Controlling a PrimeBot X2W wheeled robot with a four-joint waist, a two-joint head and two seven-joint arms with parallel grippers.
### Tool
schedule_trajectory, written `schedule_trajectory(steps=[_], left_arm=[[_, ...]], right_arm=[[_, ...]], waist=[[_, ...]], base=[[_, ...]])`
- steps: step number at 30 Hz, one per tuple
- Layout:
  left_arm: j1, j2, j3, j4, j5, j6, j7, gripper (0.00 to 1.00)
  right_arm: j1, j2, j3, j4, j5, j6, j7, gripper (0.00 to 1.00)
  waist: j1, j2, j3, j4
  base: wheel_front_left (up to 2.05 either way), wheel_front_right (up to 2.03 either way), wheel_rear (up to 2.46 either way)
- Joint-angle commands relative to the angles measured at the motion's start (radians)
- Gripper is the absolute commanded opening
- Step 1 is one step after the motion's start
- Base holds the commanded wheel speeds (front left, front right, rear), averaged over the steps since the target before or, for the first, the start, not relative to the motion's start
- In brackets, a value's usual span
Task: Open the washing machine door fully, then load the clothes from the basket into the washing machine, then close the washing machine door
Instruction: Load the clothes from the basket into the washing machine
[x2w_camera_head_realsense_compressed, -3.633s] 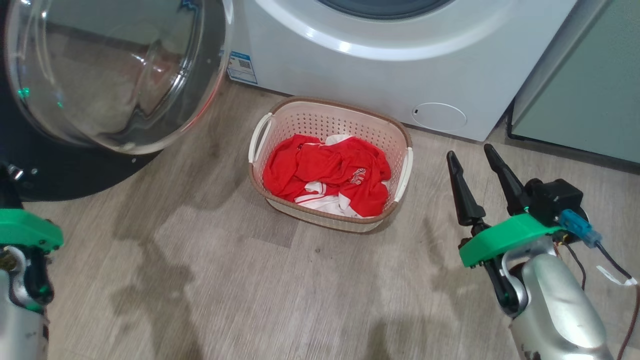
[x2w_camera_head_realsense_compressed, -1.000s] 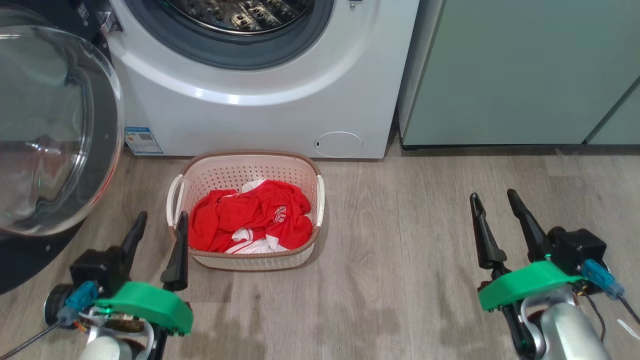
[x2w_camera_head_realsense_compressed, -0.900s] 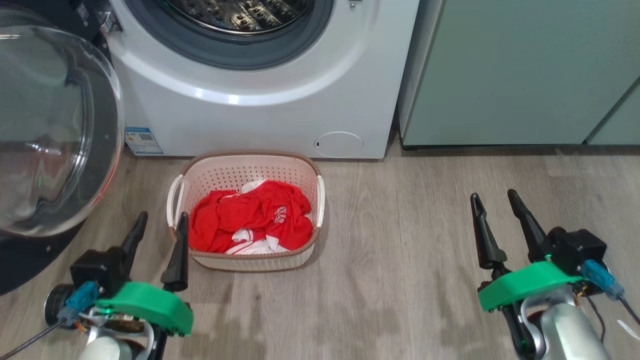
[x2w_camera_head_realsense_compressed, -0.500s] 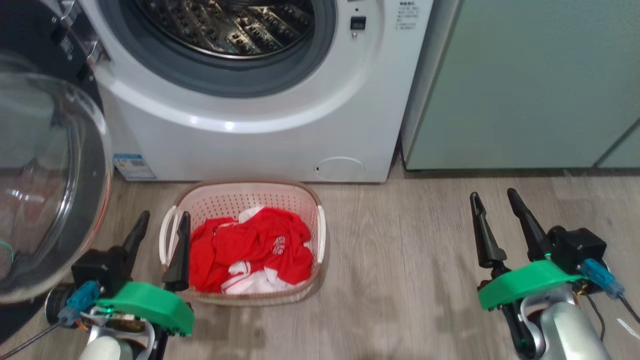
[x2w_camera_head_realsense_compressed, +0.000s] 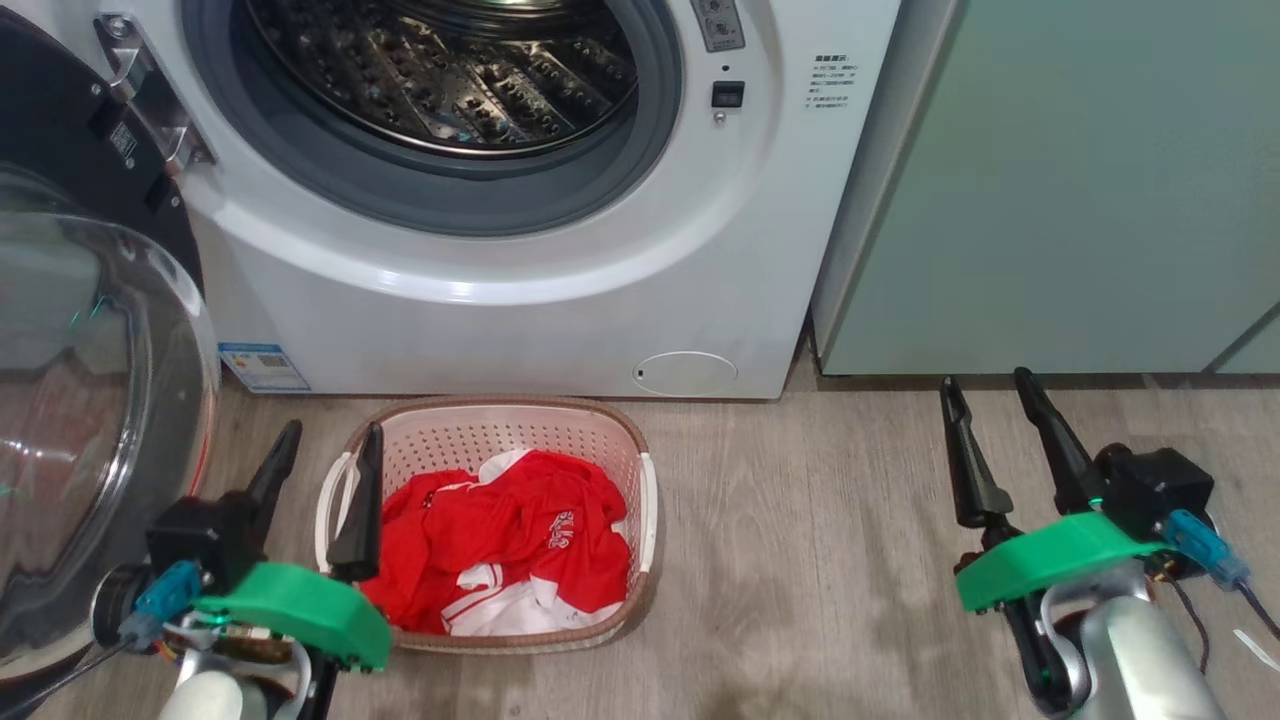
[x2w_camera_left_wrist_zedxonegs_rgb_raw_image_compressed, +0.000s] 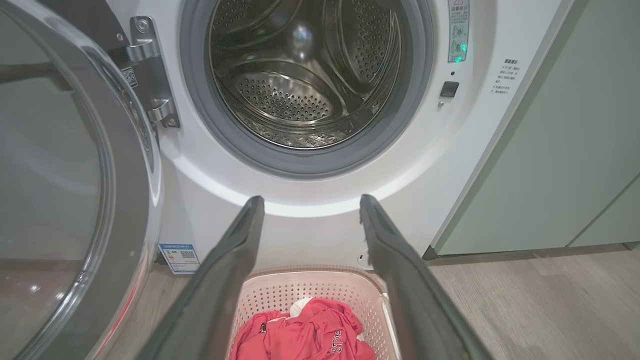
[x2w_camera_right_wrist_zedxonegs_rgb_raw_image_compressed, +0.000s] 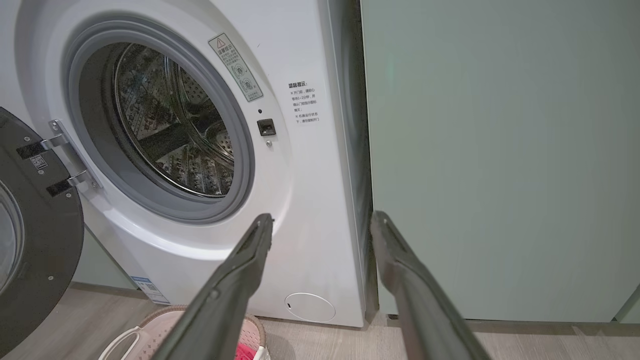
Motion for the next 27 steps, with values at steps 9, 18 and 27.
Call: schedule_trajectory(steps=[9,18,27], left_arm=[[-0.04,0.025,0.027,-0.034,-0.006,0.014,-0.003,1.0],[-0.096,0.034,0.022,-0.024,-0.013,0.005,0.007,1.0],[-0.346,0.01,-0.029,0.251,-0.07,-0.089,0.086,1.0]], right_arm=[[-0.032,0.001,0.025,-0.033,0.004,0.0,-0.009,1.0],[-0.049,0.001,0.033,-0.052,0.003,0.0,-0.007,1.0],[-0.119,0.001,0.062,-0.104,-0.002,0.0,0.0,1.0]], waist=[[0.0,0.0,0.002,0.004],[0.0,0.0,0.053,-0.001],[0.0,0.0,0.236,-0.034]], base=[[0.0,0.0,0.0],[0.0,0.0,0.0],[0.0,0.0,0.0]])
